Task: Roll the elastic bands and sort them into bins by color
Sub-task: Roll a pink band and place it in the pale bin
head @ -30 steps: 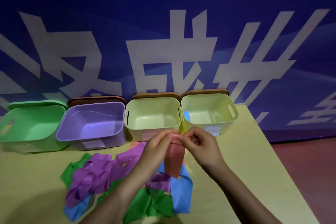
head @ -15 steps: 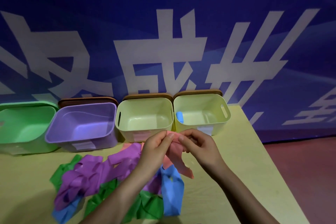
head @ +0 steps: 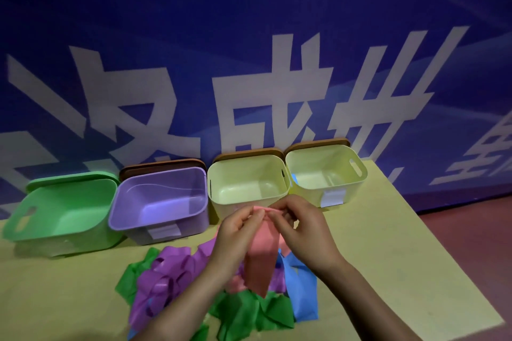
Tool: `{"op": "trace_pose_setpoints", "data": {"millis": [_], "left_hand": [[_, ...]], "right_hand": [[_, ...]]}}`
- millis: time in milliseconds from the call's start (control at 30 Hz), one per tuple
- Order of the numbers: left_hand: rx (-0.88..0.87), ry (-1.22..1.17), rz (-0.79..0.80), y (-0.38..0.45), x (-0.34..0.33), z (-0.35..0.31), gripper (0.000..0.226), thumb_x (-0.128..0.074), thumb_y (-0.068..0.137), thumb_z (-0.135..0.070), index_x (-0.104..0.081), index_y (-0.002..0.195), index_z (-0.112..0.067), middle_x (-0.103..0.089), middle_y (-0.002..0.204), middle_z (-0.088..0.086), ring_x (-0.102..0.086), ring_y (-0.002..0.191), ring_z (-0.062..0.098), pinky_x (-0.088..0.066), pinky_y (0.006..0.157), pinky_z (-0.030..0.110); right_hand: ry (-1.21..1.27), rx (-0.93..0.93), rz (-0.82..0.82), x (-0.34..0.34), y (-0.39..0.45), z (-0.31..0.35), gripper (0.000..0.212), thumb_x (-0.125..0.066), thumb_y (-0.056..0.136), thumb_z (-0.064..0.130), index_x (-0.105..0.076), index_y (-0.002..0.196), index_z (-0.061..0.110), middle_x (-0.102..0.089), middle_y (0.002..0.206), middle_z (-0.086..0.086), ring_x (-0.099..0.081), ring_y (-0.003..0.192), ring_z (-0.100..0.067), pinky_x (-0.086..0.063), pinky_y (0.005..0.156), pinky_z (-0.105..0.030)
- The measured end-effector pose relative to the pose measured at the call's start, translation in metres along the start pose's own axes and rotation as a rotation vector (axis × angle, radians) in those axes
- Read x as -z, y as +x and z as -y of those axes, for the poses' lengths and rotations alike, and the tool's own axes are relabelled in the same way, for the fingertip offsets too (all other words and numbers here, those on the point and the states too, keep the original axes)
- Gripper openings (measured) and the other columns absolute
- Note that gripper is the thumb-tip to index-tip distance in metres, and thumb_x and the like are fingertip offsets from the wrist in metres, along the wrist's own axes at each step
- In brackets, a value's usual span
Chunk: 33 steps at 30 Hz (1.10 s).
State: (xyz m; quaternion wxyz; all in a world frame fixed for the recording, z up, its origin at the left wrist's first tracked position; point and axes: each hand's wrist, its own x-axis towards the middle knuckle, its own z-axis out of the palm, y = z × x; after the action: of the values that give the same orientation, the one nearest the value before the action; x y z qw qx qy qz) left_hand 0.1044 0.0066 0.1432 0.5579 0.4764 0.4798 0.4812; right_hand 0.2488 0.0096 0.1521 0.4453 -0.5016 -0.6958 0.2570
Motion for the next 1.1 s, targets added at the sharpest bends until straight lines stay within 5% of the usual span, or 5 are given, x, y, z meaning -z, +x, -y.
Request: {"op": "trace_pose_setpoints", "data": {"millis": [100, 333, 633, 800, 1100], "left_hand": [[0.187, -0.185, -0.01, -0.008, 0.017, -0.003, 0.033, -0.059, 0.082, -0.034, -0.075, 0.098, -0.01, -0.071, 0.096, 0.013, -0.064, 0.086, 0.024, -0.048, 0.075, 0.03], [0.273, -0.318, -0.01, -0.023, 0.064, -0.006, 0.026, -0.058, 0.089, -0.022, -0.069, 0.093, 0.001, -0.064, 0.082, 0.019, -0.058, 0.075, 0.025, -0.047, 0.062, 0.028], [0.07, -0.05, 0.04, -0.028, 0.108, 0.0, 0.023, -0.05, 0.097, -0.016, -0.071, 0.097, -0.007, -0.071, 0.096, 0.018, -0.066, 0.089, 0.027, -0.05, 0.081, 0.037], [-0.032, 0.086, 0.049, -0.028, 0.122, 0.005, 0.02, -0.054, 0.095, -0.026, -0.069, 0.086, -0.015, -0.068, 0.088, 0.018, -0.06, 0.081, 0.018, -0.047, 0.078, 0.038], [0.09, -0.064, 0.151, -0.025, 0.138, 0.0, 0.014, -0.056, 0.093, -0.014, -0.069, 0.096, -0.01, -0.07, 0.095, 0.013, -0.063, 0.088, 0.018, -0.047, 0.083, 0.035]], "right_hand": [[-0.086, 0.123, -0.05, -0.01, -0.003, 0.013, 0.016, -0.056, 0.087, 0.028, -0.068, 0.089, 0.018, -0.055, 0.075, 0.008, -0.05, 0.066, -0.003, -0.043, 0.063, -0.019], [-0.221, 0.279, 0.051, -0.047, -0.017, 0.031, 0.016, -0.06, 0.089, 0.022, -0.072, 0.099, 0.019, -0.055, 0.084, 0.007, -0.052, 0.075, -0.003, -0.041, 0.069, -0.014], [0.115, -0.026, -0.011, -0.083, -0.024, 0.06, 0.03, -0.054, 0.088, 0.035, -0.069, 0.111, 0.023, -0.064, 0.095, 0.0, -0.06, 0.084, -0.009, -0.045, 0.075, -0.015], [0.264, -0.29, 0.002, -0.102, -0.028, 0.069, 0.014, -0.063, 0.091, 0.011, -0.071, 0.082, 0.017, -0.066, 0.067, 0.007, -0.057, 0.063, -0.004, -0.045, 0.065, -0.022], [0.199, -0.359, -0.096, -0.115, -0.026, 0.07, 0.011, -0.066, 0.089, 0.012, -0.074, 0.081, 0.014, -0.072, 0.079, -0.004, -0.067, 0.078, -0.024, -0.052, 0.075, -0.041]]}}
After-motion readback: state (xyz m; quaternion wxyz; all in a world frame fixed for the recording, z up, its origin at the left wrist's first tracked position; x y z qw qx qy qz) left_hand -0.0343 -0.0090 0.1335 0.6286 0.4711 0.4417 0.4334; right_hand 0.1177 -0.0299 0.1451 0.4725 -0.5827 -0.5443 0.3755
